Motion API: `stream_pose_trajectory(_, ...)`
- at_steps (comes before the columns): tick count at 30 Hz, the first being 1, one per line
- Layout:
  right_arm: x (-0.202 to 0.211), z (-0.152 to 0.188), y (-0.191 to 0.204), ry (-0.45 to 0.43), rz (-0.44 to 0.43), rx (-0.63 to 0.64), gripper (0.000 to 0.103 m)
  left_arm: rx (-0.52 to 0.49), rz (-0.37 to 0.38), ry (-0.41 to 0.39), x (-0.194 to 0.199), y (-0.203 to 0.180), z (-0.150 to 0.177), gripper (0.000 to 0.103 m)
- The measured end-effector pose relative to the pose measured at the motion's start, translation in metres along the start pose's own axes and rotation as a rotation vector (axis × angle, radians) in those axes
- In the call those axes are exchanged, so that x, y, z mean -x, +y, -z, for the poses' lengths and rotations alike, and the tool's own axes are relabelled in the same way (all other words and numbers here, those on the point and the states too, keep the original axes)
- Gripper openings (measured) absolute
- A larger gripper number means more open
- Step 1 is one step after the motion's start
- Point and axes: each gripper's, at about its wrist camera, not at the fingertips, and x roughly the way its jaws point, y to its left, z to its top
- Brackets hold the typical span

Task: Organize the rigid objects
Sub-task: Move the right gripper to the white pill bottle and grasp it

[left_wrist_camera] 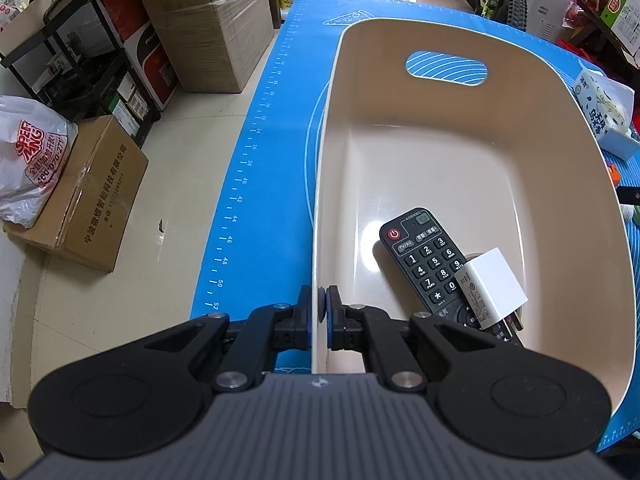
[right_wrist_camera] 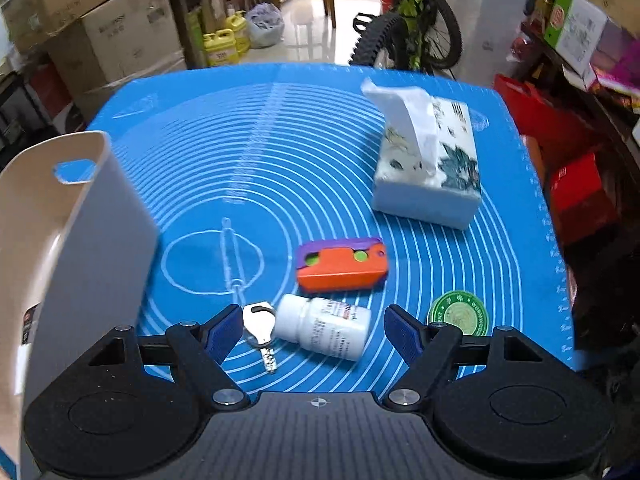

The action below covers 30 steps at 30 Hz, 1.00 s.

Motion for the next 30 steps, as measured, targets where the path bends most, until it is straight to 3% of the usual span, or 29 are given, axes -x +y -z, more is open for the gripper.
stream_pose_trajectory(5, -0.016, -0.004, -0.003, 0.009, -0.062, -0.069, 0.081, 0.002, 0.0, 0.001, 0.0, -0.001, 0.0, 0.008)
stream_pose_trajectory(8, -0.025, -0.006, 0.005, 0.017, -0.028, -0.042, 0.085, 0.006, 0.004, 0.0, 0.0, 0.0, 0.0, 0.008)
stream_pose_trajectory(16, -0.042, 0.0, 0.004, 0.086, 0.033, -0.033, 0.086, 0.001, 0.002, 0.001, 0.0, 0.0, 0.0, 0.008)
stream_pose_trajectory(20, -0.048, 0.002, -0.004, 0.113, 0.048, -0.052, 0.079, 0.003, 0.001, 0.0, 0.001, 0.0, 0.0, 0.008)
stream_pose_trajectory(24, -0.046, 0.003, -0.008, 0.111, -0.006, -0.075, 0.066, 0.001, 0.001, 0.001, 0.0, 0.0, -0.001, 0.008)
stream_pose_trajectory(30, -0.042, 0.005, -0.006, 0.109, 0.02, -0.038, 0.065, 0.002, 0.0, 0.001, 0.0, 0.0, -0.001, 0.008)
